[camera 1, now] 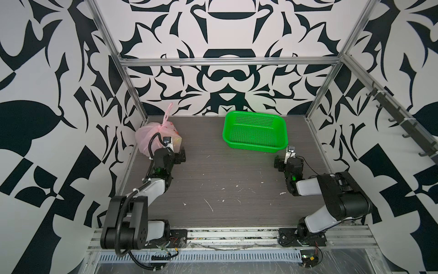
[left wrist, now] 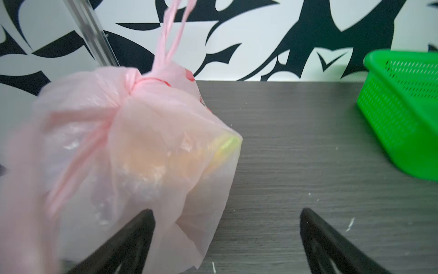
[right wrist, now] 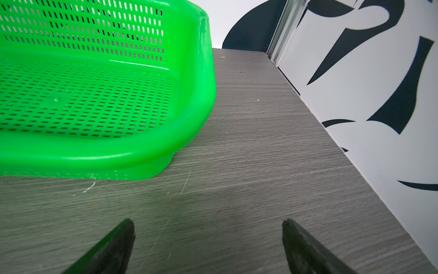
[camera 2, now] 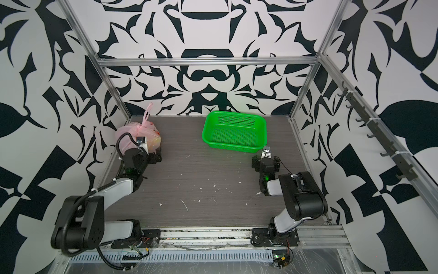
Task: Untie the knot of the plastic bag and take out the fruit
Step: 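Reach the left gripper to the green basket's rim and grasp it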
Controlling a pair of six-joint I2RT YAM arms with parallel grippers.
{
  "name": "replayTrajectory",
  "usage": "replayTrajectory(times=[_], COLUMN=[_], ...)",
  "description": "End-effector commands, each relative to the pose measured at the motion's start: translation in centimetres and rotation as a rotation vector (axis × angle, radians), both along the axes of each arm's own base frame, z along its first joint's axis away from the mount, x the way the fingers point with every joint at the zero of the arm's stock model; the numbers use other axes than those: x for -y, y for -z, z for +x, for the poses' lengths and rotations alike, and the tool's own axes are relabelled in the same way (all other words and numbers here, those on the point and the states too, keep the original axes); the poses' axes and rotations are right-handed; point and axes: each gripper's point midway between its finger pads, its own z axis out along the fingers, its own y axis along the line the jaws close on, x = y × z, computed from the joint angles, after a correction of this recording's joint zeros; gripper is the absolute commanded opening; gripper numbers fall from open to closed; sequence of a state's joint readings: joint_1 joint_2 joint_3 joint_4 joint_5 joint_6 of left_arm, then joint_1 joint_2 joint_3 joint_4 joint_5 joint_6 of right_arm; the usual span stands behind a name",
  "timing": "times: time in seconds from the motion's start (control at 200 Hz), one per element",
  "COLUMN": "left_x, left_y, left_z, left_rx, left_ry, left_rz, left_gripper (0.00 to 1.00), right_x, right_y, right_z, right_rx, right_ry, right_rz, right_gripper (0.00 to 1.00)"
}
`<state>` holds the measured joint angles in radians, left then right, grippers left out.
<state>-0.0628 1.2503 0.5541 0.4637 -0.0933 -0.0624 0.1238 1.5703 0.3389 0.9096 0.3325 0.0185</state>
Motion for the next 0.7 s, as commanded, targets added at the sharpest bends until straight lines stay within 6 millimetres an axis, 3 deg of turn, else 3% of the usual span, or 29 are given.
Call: replayTrajectory(times=[0.0, 0.14, 0.225, 0.32, 0.505, 0.695], left_x=[-0.7, -0.5, -0.5, 0.9, 5.6, 12.9], left_y=[-1.4, -4.2, -5.1, -5.8, -5.3, -4.1], left_z=[-1.9, -3.6, -4.8, -5.8, -7.5, -7.4], left_rx=[-0.122, -0.061, -0.098, -0.120, -0.227, -0.347], left_ry=[-0.079, -0.107, -0.145, -0.136, -0.129, -0.061], left_rz=[-0.118, -0.280, -0.363, -0.470, -0.586, -0.652], left_gripper=[0.99, 0.99, 0.99, 0.99, 0.99, 0.99], right_x=[0.3, 1.6, 2.3, 2.6, 1.6, 1.6], right_y=[-1.7, -3.5, -5.1, -7.2, -11.3, -14.3], right_z=[0.5, -0.1, -0.6, -1.4, -3.7, -5.7], right_rx=[0.060, 0.042, -0.004, -0.005, -0.034, -0.054], right_ry=[0.015, 0.103, 0.159, 0.221, 0.226, 0.229], right_rz=[0.001, -0.001, 0.026, 0.120, 0.284, 0.305], right_gripper=[1.00, 1.00, 1.00, 1.00, 1.00, 1.00])
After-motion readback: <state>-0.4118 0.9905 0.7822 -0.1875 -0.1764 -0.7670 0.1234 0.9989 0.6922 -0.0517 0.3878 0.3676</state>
